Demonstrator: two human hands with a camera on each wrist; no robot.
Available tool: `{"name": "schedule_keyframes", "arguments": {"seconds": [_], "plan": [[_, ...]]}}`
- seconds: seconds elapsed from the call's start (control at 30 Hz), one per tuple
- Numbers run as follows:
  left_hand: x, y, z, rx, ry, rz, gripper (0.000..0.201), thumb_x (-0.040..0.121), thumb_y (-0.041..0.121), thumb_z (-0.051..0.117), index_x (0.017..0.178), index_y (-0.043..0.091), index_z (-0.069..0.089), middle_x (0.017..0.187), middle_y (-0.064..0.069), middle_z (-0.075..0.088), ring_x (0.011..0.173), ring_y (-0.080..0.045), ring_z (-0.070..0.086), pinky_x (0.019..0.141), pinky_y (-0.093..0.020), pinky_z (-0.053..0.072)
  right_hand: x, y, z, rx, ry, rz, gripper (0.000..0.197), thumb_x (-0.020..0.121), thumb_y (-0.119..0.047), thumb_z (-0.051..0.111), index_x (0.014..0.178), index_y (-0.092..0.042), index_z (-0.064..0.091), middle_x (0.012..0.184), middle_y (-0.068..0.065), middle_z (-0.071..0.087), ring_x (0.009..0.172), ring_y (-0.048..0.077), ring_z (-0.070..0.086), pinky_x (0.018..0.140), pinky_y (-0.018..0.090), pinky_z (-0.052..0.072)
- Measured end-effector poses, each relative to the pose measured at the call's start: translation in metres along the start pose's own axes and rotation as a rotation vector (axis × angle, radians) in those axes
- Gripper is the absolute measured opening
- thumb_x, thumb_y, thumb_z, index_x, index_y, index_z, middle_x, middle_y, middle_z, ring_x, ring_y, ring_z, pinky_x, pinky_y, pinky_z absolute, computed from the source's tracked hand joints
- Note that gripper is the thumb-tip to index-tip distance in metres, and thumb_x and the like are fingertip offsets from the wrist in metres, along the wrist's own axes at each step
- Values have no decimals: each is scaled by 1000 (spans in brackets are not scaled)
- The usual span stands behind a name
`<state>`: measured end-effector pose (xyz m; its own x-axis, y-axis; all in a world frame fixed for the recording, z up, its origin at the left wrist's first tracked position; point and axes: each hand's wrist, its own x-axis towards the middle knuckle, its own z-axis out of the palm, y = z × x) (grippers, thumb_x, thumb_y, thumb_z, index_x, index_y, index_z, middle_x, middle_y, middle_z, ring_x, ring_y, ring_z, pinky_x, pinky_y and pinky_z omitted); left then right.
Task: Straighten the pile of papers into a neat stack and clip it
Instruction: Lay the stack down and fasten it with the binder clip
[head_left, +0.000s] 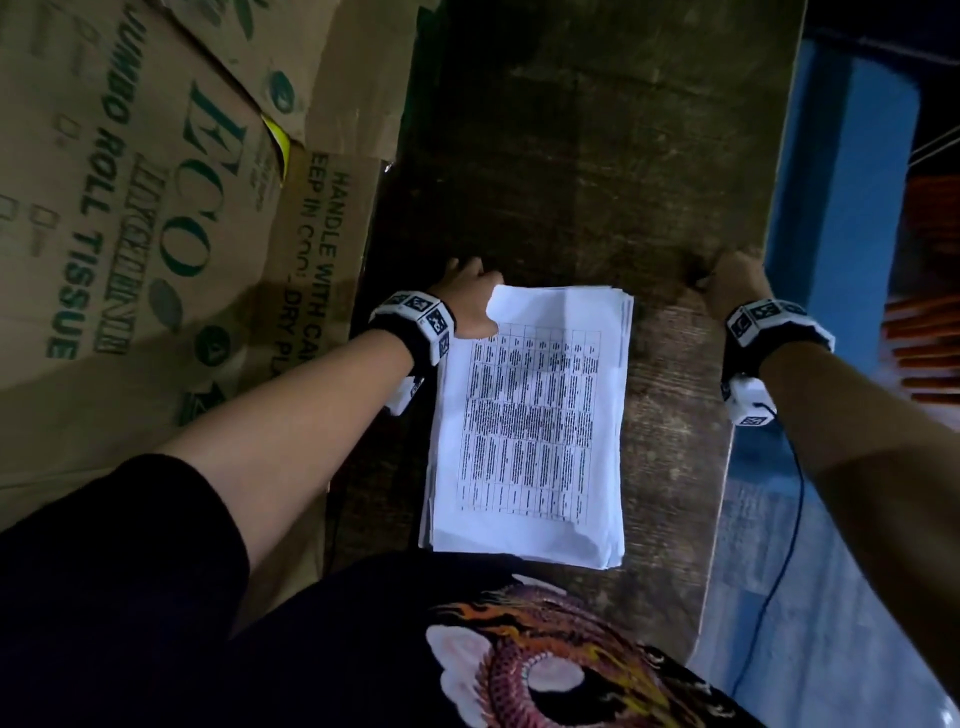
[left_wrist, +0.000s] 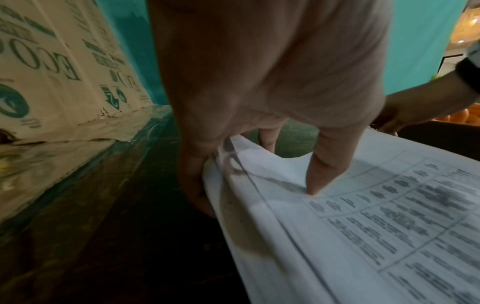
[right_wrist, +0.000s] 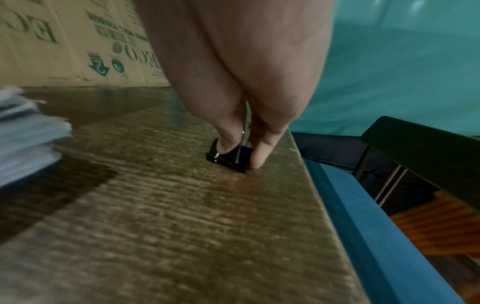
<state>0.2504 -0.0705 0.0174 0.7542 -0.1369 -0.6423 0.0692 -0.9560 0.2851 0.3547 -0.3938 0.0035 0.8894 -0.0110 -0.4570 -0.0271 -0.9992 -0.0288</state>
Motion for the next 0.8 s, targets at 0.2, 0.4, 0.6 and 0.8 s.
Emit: {"name": "schedule_keyframes", "arguments": {"seconds": [0.2,0.4,0.6,0.8], "plan": [[4,-3,-9,-22,-35,-27,68,76,31,71,135,18,40,136,-12,35,131,-39,28,102,-47,37,-32,-33,-25,15,-51,-55,30,95,-26,58,77,-1,59,95,20,66,78,31,58,59,29,40],[9,-2,-18,-25,-68,-33,66,73,26,75,131,15,45,130,-11,47,124,-35,41,98,-40,43,-61,-89,-49,257,-83,-389,20,79,-14,72,97,-7,68,94,12,70,89,27,65,73,32,49],[9,2,-30,-132,-177,-41,51,75,27,74,119,8,57,105,-6,62,93,-24,60,86,-36,54,-69,-131,-23,70,-202,-522,41,78,-15,77,117,-8,64,114,11,66,103,24,61,75,21,34],[9,1,-27,-169,-192,-60,34,76,35,69,100,14,59,103,-10,65,85,-26,61,77,-32,52,-73,-138,-11,1,-214,-522,33,83,-15,73,113,-6,62,114,13,66,102,28,62,76,27,42]]}}
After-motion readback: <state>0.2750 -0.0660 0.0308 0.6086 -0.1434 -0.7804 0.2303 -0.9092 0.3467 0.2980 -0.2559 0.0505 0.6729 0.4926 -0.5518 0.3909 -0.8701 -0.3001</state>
